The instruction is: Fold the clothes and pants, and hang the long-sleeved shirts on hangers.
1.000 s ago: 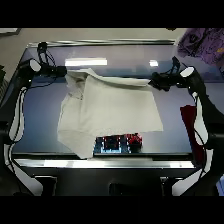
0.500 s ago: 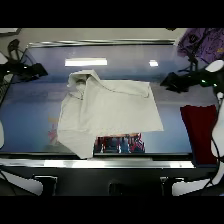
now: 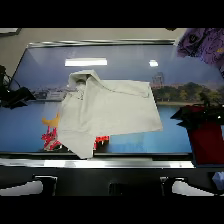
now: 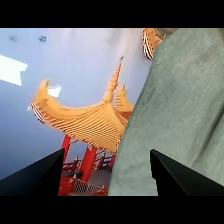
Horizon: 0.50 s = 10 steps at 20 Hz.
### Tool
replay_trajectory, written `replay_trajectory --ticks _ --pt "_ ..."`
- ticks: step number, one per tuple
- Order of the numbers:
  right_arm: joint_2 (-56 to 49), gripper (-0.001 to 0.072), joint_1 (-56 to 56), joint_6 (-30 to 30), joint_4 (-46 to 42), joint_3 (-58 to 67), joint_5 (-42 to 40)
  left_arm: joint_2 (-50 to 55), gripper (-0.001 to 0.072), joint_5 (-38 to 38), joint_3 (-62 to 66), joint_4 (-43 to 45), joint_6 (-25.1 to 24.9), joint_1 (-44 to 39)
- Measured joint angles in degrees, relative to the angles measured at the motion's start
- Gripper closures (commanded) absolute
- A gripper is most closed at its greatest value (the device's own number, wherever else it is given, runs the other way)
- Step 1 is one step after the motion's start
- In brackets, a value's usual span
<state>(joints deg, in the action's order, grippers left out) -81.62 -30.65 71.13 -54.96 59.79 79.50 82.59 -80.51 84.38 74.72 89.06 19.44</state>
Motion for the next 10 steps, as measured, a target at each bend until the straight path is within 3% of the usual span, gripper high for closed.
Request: replay_trajectory --ticks 10 --pt "-7.15 0.0107 5.4 -6.88 5.62 -5.92 -6.43 -0.92 0.0101 0.55 -2.29 0.02 -0.11 0.13"
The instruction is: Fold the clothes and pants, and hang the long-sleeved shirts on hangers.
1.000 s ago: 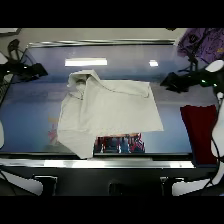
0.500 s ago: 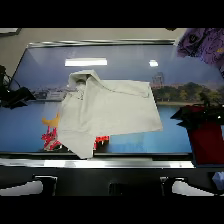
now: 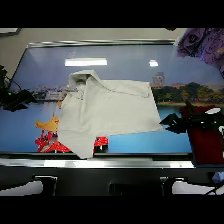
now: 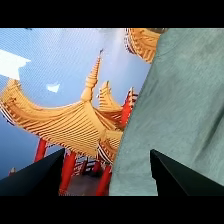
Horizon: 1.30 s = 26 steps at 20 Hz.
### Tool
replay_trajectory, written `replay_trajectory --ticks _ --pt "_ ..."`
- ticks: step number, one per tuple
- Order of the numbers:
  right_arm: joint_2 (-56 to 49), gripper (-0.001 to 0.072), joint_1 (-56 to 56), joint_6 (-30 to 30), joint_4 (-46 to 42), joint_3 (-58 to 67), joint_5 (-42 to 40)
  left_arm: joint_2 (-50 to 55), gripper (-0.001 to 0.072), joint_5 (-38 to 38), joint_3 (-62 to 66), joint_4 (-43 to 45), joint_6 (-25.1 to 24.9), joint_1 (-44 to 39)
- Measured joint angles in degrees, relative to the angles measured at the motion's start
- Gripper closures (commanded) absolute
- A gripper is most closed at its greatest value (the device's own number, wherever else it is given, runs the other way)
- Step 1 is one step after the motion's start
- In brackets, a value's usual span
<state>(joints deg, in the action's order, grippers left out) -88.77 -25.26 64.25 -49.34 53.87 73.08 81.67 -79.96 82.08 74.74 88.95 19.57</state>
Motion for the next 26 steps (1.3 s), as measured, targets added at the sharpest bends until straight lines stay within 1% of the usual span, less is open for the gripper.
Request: replay_trajectory --ticks 1,2,3,4,6,7,8,10,16,19,22,26 --pt "-0.66 0.0112 1.05 -0.2 0.17 -0.04 0.02 0.0 0.0102 0.0 -0.02 0.02 0.02 0.0" --pt "-1.18 0.0154 1.92 -0.28 0.09 -0.07 -0.24 0.0 0.0101 0.0 -0.02 0.0 0.0 0.0" --pt "-1.62 0.0234 2.54 -0.39 0.13 -0.11 -0.5 0.0 0.0102 -0.02 -0.04 -0.02 0.02 0.0" --pt "-1.97 0.0346 3.04 -0.74 0.11 -0.2 -0.94 0.0 0.0102 -0.2 -0.04 -0.11 0.11 0.0" --pt "-2.43 0.0609 3.63 -1.25 -0.31 -0.31 -1.79 0.0 0.0101 -0.72 -0.22 -0.68 1.27 0.11" --pt "-2.62 0.067 3.76 -1.27 -0.24 -0.33 -1.86 0.0 0.01 -0.83 -0.55 -1.4 1.51 0.35" --pt "-2.67 0.0682 3.93 -1.57 -0.24 -0.39 -1.49 0.0 0.0099 -0.94 -1.27 -2.54 1.31 0.85" --pt "-2.75 0.0682 4.04 -1.73 0.11 -0.37 -0.55 -0.26 0.0099 -0.7 -3.96 -6.1 -0.74 2.56" --pt "-2.8 0.0682 4.17 -1.86 0.61 -0.35 3.56 -1.84 0.0099 5.01 -18.58 -19.43 -12.59 8.5" --pt "-2.8 0.0682 4.17 -1.03 0.85 -0.35 5.11 -2.01 0.0099 8.13 -25.29 -22.29 -17.55 9.44" --pt "-2.8 0.0682 4.17 0.37 1.11 -0.35 5.95 -1.53 0.01 10.16 -30.16 -23.74 -21.44 9.75" --pt "-2.58 0.0682 4.17 1.31 1.92 -0.35 6.56 0.24 0.01 10.99 -33.27 -25.35 -24.94 9.73"
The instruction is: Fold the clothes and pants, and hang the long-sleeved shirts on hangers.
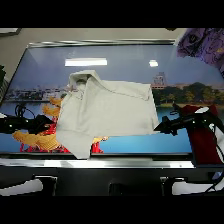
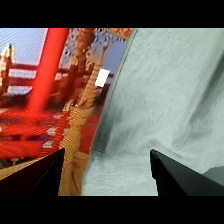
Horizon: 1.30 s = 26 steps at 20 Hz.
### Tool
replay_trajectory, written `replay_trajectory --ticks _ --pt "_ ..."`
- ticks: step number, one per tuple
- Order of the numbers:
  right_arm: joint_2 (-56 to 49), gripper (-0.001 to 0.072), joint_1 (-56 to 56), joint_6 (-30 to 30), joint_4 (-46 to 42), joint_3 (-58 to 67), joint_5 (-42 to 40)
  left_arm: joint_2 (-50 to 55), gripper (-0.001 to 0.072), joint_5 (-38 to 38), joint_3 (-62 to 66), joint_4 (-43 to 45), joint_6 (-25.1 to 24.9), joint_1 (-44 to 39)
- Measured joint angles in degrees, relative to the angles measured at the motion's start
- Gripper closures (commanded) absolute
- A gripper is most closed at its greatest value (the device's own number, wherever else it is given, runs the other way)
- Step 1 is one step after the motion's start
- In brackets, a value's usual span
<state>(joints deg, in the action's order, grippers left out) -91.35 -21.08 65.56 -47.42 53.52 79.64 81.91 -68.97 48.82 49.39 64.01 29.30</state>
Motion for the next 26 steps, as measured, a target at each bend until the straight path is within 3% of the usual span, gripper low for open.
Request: replay_trajectory --ticks 9,10,11,12,20,26 --pt "2.97 0.0682 0.0 0.33 0.59 -0.02 -0.57 3.78 0.0129 -0.94 -1.07 -2.14 -2.4 -3.8" --pt "3.37 0.0683 0.0 0.31 0.57 -0.02 -0.59 4.0 0.0338 -0.31 -1.09 -2.12 -2.45 -4.42" --pt "3.74 0.0683 0.0 0.31 0.57 -0.02 -0.61 4.22 0.0651 1.05 -1.14 -1.62 -2.56 -4.98" --pt "4.11 0.0683 0.0 0.31 0.55 -0.02 -0.61 4.52 0.0687 2.29 -1.22 -0.68 -2.58 -5.51" --pt "9.62 0.0684 2.69 0.28 1.42 3.54 -1.05 3.08 0.069 1.36 6.19 -2.73 -1.4 -9.4" --pt "11.15 0.0685 11.65 6.38 -4.09 31.52 -9.4 1.49 0.069 1.03 36.79 -2.97 4.24 -14.4"
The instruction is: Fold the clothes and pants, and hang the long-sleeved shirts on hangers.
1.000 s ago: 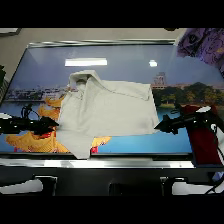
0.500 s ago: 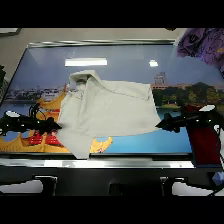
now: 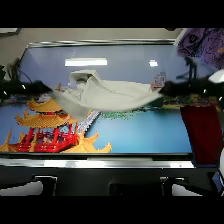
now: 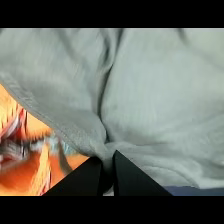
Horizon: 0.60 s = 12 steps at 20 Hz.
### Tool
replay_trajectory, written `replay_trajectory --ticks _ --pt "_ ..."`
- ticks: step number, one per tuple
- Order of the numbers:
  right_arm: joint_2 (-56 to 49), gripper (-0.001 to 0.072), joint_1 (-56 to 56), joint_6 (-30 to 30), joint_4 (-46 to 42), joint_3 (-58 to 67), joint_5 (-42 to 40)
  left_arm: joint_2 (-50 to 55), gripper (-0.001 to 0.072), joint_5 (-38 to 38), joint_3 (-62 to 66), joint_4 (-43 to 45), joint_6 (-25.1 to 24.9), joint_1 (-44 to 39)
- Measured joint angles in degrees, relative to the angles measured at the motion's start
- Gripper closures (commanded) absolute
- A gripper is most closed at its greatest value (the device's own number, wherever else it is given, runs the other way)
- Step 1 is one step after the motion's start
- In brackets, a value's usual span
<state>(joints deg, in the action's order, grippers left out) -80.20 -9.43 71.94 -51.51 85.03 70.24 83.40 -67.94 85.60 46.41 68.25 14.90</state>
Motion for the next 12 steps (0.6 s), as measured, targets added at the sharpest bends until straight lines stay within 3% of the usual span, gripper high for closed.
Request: replay_trajectory --ticks 3,6,12 --pt "0.37 0.0685 1.7 4.26 -3.78 20.41 -4.24 -0.59 0.0691 1.07 22.36 2.23 3.8 -1.18" --pt "4.94 0.0685 2.32 7.5 -6.62 34.38 -6.69 -6.05 0.069 3.48 34.29 5.4 6.6 -1.16" --pt "24.55 0.0684 2.6 13.16 -13.14 37.44 -5.22 -30.73 0.0691 7.52 26.4 17.44 12.09 -0.76"
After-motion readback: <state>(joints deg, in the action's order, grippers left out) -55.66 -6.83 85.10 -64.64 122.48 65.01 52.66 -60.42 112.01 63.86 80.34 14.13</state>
